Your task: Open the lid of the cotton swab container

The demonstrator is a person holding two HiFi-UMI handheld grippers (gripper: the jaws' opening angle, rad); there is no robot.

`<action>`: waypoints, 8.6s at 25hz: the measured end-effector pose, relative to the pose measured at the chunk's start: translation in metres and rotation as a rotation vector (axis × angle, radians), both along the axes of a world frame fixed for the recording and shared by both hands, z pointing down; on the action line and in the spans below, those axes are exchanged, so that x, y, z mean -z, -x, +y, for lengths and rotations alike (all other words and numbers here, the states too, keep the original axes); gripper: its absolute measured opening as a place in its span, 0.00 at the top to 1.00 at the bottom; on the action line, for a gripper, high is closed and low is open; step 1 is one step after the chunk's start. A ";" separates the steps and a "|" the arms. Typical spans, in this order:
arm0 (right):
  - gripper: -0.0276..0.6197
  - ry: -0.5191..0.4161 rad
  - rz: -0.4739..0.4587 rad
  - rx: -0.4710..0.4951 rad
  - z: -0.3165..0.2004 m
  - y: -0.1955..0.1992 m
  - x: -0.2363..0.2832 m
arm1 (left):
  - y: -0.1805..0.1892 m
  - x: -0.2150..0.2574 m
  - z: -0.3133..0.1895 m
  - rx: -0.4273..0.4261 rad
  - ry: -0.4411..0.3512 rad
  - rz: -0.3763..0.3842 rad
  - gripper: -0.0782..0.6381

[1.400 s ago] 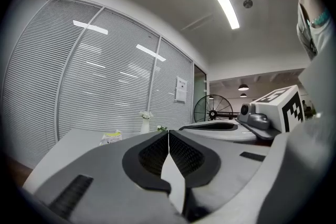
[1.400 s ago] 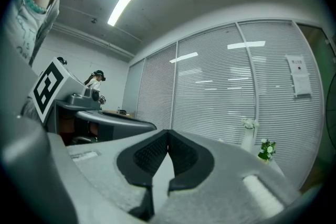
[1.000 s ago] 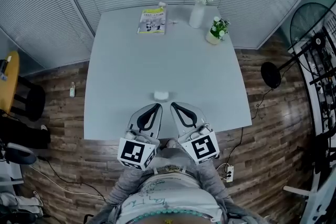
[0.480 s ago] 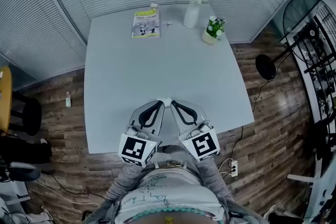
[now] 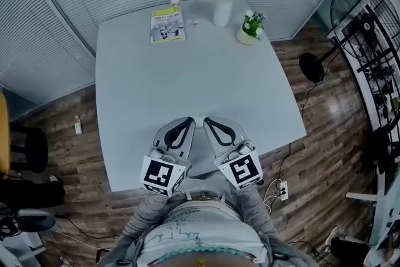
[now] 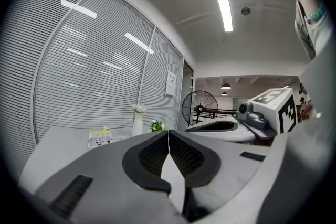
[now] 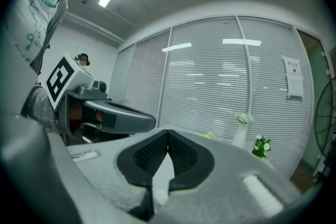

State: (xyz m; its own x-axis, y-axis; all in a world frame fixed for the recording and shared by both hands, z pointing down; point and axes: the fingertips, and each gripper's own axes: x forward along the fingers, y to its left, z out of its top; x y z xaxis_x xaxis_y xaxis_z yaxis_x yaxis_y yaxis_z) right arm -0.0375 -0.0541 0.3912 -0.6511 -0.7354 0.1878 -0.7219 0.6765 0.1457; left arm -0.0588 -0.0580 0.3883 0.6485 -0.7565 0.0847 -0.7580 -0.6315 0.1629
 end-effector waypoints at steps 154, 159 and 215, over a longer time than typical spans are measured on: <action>0.59 0.358 0.399 0.577 -0.041 -0.009 -0.291 | -0.039 -0.257 -0.029 -0.907 0.230 -0.964 0.65; 0.59 0.356 0.401 0.576 -0.042 -0.009 -0.291 | -0.038 -0.257 -0.029 -0.929 0.252 -0.943 0.65; 0.61 0.330 0.462 0.591 -0.040 -0.011 -0.300 | -0.033 -0.217 -0.049 -0.743 0.073 -0.810 0.66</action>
State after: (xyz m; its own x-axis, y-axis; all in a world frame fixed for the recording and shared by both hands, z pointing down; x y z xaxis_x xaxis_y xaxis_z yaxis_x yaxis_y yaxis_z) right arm -0.0266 -0.0937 0.6909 -0.7178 -0.1548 0.6788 -0.1488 0.9866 0.0676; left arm -0.0262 -0.1073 0.6052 0.6719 -0.1767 0.7192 -0.0926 -0.9835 -0.1551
